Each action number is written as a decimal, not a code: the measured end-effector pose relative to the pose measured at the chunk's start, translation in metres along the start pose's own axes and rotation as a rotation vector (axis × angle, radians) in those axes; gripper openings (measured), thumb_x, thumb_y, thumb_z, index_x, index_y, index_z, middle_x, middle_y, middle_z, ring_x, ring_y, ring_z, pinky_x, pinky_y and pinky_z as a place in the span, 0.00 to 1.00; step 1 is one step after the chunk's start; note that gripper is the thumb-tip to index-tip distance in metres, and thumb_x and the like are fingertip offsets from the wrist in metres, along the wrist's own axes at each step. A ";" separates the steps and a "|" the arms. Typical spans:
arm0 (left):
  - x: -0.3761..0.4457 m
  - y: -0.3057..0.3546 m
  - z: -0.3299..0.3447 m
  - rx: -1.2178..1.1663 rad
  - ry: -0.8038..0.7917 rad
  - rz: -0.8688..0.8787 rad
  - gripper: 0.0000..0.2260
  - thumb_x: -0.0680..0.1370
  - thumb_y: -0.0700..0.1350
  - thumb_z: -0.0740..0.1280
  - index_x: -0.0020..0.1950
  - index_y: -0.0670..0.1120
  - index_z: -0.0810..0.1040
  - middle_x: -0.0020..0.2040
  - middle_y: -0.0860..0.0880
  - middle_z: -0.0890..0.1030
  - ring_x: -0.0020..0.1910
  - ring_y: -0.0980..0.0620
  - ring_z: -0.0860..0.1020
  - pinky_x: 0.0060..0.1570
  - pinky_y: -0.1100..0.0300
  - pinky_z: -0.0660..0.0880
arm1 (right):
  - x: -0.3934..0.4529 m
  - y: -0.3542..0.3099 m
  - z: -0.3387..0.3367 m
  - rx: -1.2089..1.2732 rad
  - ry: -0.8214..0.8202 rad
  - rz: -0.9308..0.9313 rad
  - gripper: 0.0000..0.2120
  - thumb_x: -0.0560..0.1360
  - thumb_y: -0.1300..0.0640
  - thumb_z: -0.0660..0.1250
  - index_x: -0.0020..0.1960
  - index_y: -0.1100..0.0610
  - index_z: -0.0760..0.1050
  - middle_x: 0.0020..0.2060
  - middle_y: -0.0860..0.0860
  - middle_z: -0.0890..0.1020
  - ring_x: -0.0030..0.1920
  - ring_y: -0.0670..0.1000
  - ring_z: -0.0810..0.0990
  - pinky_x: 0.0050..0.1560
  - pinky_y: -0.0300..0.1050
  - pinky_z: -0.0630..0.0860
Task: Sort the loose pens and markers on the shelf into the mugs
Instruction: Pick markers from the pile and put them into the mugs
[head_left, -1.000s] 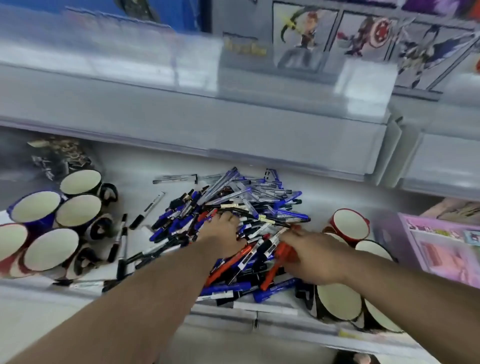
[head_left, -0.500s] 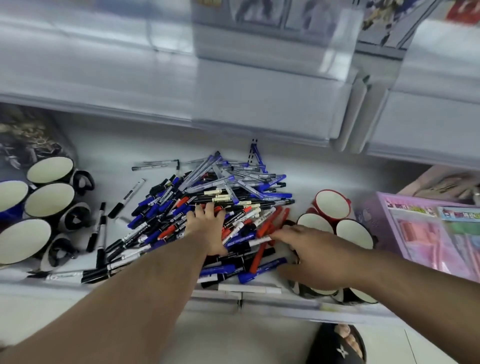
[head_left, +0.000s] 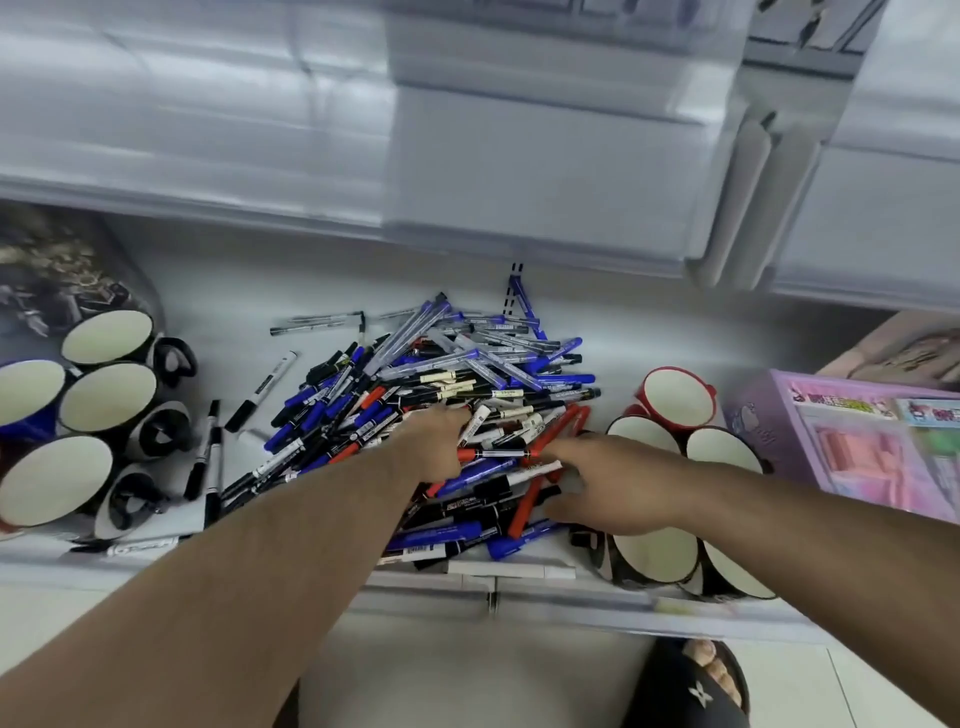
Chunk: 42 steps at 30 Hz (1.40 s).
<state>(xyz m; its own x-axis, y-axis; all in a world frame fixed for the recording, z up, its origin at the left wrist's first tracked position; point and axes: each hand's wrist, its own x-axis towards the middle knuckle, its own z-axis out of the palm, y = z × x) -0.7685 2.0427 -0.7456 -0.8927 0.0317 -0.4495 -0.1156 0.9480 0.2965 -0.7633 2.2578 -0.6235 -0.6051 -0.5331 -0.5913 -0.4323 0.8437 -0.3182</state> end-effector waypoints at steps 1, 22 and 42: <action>0.002 -0.003 -0.004 -0.053 -0.015 0.000 0.29 0.71 0.39 0.72 0.71 0.48 0.68 0.62 0.45 0.74 0.53 0.47 0.76 0.42 0.56 0.76 | 0.002 0.000 0.001 -0.011 -0.002 0.006 0.19 0.74 0.40 0.66 0.62 0.45 0.71 0.49 0.45 0.78 0.47 0.46 0.78 0.50 0.48 0.79; -0.001 -0.003 -0.058 -0.776 0.304 0.012 0.16 0.75 0.33 0.67 0.58 0.49 0.71 0.38 0.53 0.73 0.29 0.56 0.71 0.27 0.68 0.69 | 0.013 0.010 0.009 0.102 0.023 0.043 0.17 0.73 0.43 0.67 0.60 0.47 0.75 0.54 0.46 0.80 0.52 0.47 0.79 0.55 0.49 0.78; -0.033 0.011 -0.031 -1.772 0.216 -0.282 0.14 0.73 0.29 0.65 0.48 0.47 0.71 0.40 0.40 0.77 0.33 0.44 0.81 0.38 0.51 0.80 | 0.072 -0.072 0.081 2.275 0.201 0.485 0.28 0.75 0.34 0.63 0.57 0.58 0.76 0.54 0.63 0.82 0.52 0.63 0.82 0.49 0.61 0.80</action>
<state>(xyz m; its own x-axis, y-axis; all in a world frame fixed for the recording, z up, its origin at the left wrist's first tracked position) -0.7544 2.0422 -0.7013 -0.7845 -0.2277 -0.5769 -0.4060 -0.5146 0.7552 -0.7217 2.1638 -0.7036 -0.4923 -0.2232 -0.8413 0.7889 -0.5228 -0.3229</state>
